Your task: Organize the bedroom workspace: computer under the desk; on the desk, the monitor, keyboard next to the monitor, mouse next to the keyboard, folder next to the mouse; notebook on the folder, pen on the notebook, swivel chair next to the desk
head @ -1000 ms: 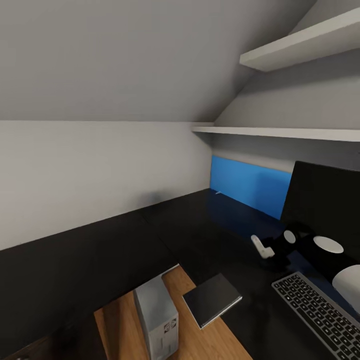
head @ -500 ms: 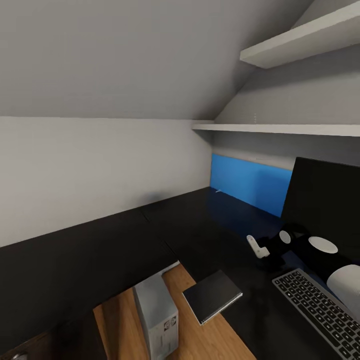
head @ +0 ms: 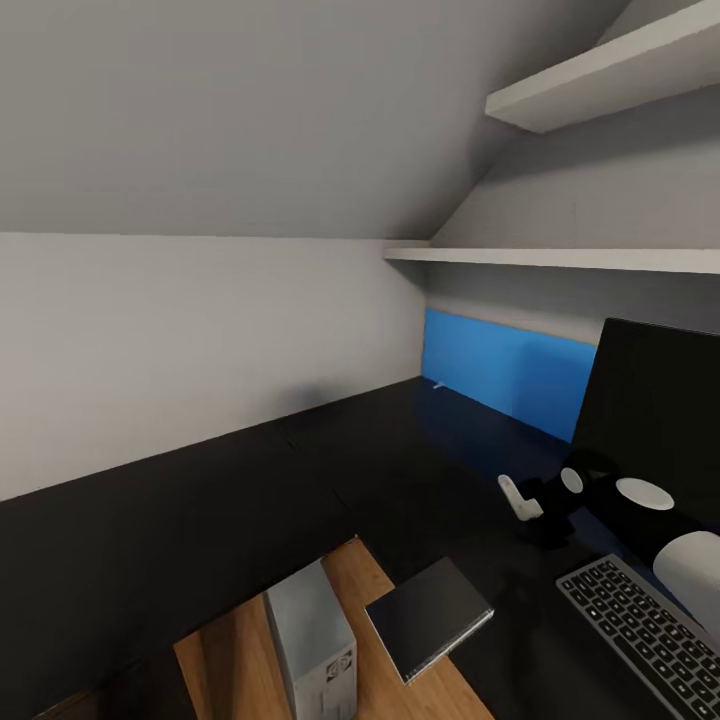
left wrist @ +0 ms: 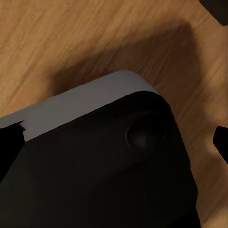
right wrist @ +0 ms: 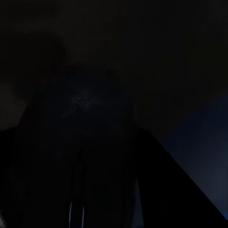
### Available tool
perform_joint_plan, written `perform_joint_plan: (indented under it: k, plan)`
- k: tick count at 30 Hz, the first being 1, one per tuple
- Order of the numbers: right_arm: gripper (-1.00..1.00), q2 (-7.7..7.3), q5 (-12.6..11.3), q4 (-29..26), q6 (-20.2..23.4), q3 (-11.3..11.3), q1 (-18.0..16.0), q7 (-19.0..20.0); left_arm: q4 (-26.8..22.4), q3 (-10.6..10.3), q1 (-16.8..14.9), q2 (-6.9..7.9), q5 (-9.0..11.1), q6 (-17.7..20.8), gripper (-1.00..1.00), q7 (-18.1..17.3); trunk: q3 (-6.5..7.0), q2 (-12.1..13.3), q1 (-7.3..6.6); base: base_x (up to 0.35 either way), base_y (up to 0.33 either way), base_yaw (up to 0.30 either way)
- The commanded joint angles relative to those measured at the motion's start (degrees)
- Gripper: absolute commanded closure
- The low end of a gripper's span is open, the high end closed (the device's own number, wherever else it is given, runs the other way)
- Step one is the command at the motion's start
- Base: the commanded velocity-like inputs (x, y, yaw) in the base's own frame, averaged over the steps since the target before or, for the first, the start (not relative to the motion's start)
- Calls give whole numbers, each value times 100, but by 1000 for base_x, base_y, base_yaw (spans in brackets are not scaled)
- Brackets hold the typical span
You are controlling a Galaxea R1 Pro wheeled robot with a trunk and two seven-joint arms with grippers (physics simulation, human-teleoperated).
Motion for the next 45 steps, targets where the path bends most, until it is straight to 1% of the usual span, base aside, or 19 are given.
perform_joint_plan:
  k: [1,5,10,20,27,29,35,42,45]
  plan:
    - [100,0,69,50,-23,17,-6,-30,-2,-43,1,8,61,-38,-100,-7,-5,-3,0,14,0,0]
    - [100,54,132,274,-14,17,-6,-69,16,-37,1,8,62,-31,-100,-5,-5,-3,0,7,0,0]
    - [100,94,137,425,-15,17,-6,-80,27,-31,1,8,62,-28,-100,-5,-5,-3,0,1,0,0]
    - [100,103,145,474,-20,17,-6,-92,39,-30,1,8,62,-34,-100,-4,-5,-3,0,0,0,0]
    - [100,102,161,538,-19,24,-6,-243,55,-30,1,8,62,-36,-100,-4,-5,-3,0,0,0,0]
    - [100,103,204,665,-14,25,-2,-272,57,-30,1,8,62,-37,-100,-4,-5,-3,0,0,0,0]
    - [100,106,322,773,-5,19,-5,-291,58,-30,1,8,62,-37,-100,-4,-5,-3,0,0,0,0]
    - [100,113,342,789,-1,18,-5,-300,58,-30,1,8,62,-35,-100,-4,-5,-3,0,0,0,0]
    - [100,139,345,792,18,16,-6,-387,58,-30,1,8,62,-36,-100,-4,-5,-3,0,0,0,0]
